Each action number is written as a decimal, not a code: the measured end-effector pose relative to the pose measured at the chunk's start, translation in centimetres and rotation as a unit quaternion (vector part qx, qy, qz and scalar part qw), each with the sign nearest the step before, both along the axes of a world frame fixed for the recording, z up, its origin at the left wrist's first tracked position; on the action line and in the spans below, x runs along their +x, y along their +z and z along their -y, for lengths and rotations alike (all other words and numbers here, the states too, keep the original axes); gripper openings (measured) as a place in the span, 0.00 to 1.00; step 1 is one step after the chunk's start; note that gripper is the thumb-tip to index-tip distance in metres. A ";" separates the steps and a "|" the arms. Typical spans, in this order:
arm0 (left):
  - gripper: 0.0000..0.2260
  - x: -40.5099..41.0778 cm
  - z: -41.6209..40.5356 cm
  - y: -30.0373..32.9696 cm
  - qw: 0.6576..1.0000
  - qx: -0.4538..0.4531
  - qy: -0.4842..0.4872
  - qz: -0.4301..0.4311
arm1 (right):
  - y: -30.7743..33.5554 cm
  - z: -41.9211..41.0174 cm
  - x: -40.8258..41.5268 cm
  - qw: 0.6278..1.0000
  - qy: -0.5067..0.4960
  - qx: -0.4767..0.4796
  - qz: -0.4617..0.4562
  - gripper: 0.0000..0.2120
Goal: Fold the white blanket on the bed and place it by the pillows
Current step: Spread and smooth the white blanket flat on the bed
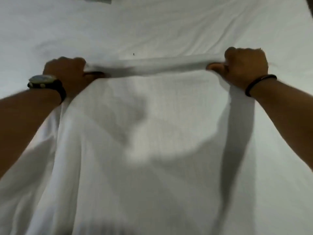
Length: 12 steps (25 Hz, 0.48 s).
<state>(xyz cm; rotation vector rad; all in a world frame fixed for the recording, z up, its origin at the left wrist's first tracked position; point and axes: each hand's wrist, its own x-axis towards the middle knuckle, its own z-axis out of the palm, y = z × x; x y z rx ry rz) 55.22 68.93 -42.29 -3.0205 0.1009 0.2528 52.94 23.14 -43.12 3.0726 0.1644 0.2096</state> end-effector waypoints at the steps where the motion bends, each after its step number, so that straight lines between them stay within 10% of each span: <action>1: 0.37 2.5 0.0 0.8 1.000 -0.003 0.014 0.013 | 0.6 0.1 1.7 1.000 -0.009 0.005 0.017 0.33; 8: 0.34 -9.0 14.9 -6.3 0.968 -0.180 -0.134 0.115 | -7.6 -2.9 -9.9 0.996 -0.037 0.080 -0.023 0.38; 12: 0.45 -13.6 18.8 -10.5 0.968 -0.119 -0.219 0.037 | -9.0 8.3 -14.8 0.989 -0.117 0.002 -0.090 0.41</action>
